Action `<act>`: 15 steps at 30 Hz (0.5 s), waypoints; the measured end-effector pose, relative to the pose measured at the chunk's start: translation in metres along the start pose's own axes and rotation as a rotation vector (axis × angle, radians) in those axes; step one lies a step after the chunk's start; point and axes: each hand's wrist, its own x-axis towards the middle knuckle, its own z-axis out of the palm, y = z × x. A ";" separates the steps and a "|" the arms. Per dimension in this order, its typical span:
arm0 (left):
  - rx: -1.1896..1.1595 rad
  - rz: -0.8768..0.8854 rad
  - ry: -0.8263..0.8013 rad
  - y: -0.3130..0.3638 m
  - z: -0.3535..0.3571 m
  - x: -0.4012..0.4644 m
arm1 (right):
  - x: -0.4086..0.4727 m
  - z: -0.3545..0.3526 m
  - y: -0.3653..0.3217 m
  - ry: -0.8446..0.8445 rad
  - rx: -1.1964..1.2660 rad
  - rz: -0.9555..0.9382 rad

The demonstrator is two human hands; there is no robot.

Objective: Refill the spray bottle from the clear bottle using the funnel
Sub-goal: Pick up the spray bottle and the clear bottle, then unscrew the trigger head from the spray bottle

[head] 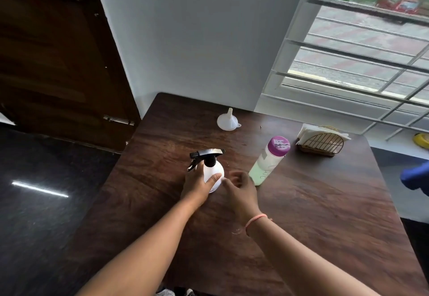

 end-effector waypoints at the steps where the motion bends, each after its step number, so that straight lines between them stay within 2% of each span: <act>1: -0.016 -0.013 -0.013 -0.002 0.000 0.000 | -0.002 0.005 -0.010 -0.065 -0.056 -0.108; 3: -0.041 0.008 -0.032 0.004 -0.005 -0.003 | -0.004 0.012 -0.027 -0.139 -0.121 -0.238; 7: -0.081 0.150 -0.116 0.026 -0.019 -0.014 | -0.001 0.016 -0.044 -0.039 -0.144 -0.308; 10: -0.123 0.176 -0.147 0.037 -0.040 -0.015 | 0.002 0.014 -0.066 -0.059 -0.087 -0.324; 13: -0.506 0.104 -0.132 0.040 -0.065 -0.016 | 0.016 0.010 -0.093 -0.035 0.218 -0.109; 15: -0.623 0.118 -0.121 0.048 -0.074 -0.023 | 0.025 0.008 -0.109 -0.053 0.457 0.111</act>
